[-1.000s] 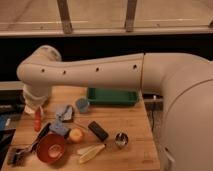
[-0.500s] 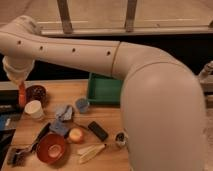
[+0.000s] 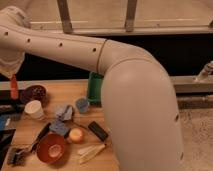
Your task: Place pepper in paper cup
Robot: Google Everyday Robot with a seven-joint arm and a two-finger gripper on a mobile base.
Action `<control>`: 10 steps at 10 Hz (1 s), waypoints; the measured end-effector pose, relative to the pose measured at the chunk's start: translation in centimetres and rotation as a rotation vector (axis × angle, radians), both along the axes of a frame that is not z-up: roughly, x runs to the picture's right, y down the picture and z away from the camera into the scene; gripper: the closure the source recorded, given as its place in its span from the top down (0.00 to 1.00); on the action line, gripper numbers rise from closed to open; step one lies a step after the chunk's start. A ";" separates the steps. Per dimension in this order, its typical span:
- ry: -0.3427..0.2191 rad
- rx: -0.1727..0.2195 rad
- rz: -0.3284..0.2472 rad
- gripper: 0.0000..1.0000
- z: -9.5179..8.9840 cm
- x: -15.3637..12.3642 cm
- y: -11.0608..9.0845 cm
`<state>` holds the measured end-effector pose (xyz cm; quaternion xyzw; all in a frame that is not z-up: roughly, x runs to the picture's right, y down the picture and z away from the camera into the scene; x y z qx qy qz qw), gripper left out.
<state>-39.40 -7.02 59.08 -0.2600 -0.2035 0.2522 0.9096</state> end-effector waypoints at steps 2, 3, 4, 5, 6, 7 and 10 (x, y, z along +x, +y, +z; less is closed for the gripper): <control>0.004 0.001 -0.001 0.00 0.1 0.2 0.5; 0.006 -0.004 0.006 0.00 0.4 0.5 1.0; 0.014 -0.012 0.017 0.00 1.6 0.9 1.9; 0.012 -0.029 0.025 0.00 2.8 0.8 3.2; 0.008 -0.041 0.029 0.00 3.9 0.5 4.2; 0.007 -0.055 0.036 0.00 5.4 0.3 5.1; 0.010 -0.100 0.019 0.00 9.0 -1.6 6.8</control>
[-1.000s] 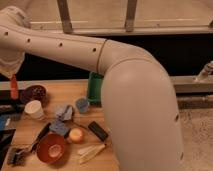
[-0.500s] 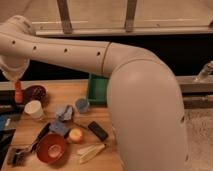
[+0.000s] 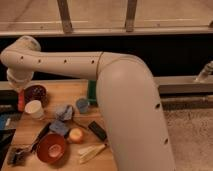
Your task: Place pepper in paper cup
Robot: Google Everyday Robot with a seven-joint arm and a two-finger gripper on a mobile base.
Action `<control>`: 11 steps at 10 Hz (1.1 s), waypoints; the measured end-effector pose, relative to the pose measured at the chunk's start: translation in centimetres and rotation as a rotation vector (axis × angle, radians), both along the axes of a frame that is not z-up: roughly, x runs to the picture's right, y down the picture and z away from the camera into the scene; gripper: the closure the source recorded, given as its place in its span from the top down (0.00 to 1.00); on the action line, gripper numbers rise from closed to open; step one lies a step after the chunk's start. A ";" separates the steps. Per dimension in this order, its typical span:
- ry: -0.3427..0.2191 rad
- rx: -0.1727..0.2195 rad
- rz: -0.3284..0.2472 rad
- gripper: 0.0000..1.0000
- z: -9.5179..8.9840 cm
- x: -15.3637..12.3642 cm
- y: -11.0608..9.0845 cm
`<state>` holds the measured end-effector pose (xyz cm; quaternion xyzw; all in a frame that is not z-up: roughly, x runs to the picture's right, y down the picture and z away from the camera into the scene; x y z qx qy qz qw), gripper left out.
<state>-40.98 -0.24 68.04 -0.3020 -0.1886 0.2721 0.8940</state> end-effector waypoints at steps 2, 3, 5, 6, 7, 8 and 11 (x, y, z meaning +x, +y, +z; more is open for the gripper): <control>0.019 -0.009 0.002 0.00 1.8 -0.1 0.0; 0.026 -0.010 -0.003 0.00 2.1 -0.2 -0.2; 0.054 -0.010 -0.001 0.00 3.0 0.3 -0.9; 0.069 -0.008 0.007 0.00 3.6 1.1 -1.4; 0.083 -0.011 0.018 0.00 4.2 2.0 -1.9; 0.102 -0.020 0.035 0.00 5.0 3.4 -2.2; 0.129 -0.050 0.070 0.00 6.7 5.1 -2.2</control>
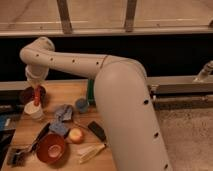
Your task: Place pepper in paper cup
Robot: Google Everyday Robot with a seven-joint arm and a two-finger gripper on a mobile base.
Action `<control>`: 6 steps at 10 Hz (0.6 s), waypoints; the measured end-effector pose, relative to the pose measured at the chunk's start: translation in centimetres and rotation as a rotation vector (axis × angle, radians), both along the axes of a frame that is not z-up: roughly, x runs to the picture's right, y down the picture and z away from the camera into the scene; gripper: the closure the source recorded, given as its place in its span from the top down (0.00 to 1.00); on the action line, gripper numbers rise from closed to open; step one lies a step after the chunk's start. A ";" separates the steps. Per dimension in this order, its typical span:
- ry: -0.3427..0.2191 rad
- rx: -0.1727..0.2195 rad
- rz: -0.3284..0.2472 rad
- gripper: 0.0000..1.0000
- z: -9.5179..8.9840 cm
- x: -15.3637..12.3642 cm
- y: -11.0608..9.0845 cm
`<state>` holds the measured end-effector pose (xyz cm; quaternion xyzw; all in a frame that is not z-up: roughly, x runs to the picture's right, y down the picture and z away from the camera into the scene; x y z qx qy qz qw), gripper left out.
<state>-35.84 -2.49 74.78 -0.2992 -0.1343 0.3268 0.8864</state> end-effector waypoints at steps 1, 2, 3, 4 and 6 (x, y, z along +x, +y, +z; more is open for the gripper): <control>-0.004 -0.007 0.002 0.00 0.2 -0.4 0.1; -0.012 -0.009 -0.002 0.00 0.4 -0.9 0.2; -0.024 -0.010 -0.009 0.00 0.4 -1.8 0.2; -0.031 -0.010 -0.015 0.00 0.4 -2.3 0.3; -0.046 -0.018 -0.028 0.02 0.4 -3.4 0.7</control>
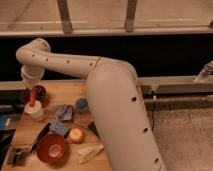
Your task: Place pepper in paper cup
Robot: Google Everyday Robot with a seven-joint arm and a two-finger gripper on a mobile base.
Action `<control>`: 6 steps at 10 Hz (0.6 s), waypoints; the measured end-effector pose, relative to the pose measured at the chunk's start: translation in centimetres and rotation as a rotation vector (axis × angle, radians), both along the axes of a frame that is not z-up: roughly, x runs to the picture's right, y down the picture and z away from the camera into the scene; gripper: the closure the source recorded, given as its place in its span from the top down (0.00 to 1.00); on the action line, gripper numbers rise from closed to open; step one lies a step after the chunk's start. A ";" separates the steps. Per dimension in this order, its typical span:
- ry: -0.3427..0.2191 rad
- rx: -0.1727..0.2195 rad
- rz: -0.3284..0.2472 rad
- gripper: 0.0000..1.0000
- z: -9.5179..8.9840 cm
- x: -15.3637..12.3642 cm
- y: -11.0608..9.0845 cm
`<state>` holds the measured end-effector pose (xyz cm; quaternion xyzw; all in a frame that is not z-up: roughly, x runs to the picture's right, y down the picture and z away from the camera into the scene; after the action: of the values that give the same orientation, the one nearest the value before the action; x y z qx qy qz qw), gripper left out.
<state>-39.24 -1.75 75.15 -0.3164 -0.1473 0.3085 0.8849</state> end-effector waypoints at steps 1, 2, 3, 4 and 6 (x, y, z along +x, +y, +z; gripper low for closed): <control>-0.003 -0.007 -0.002 0.09 0.1 -0.2 0.3; -0.004 -0.014 -0.003 0.18 0.2 -0.2 0.6; -0.007 -0.021 -0.003 0.30 0.2 -0.3 1.1; -0.008 -0.028 -0.001 0.40 0.3 -0.2 1.4; -0.009 -0.037 0.002 0.56 0.3 -0.2 1.7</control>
<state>-39.40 -0.06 75.47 -0.3341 -0.1459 0.3105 0.8779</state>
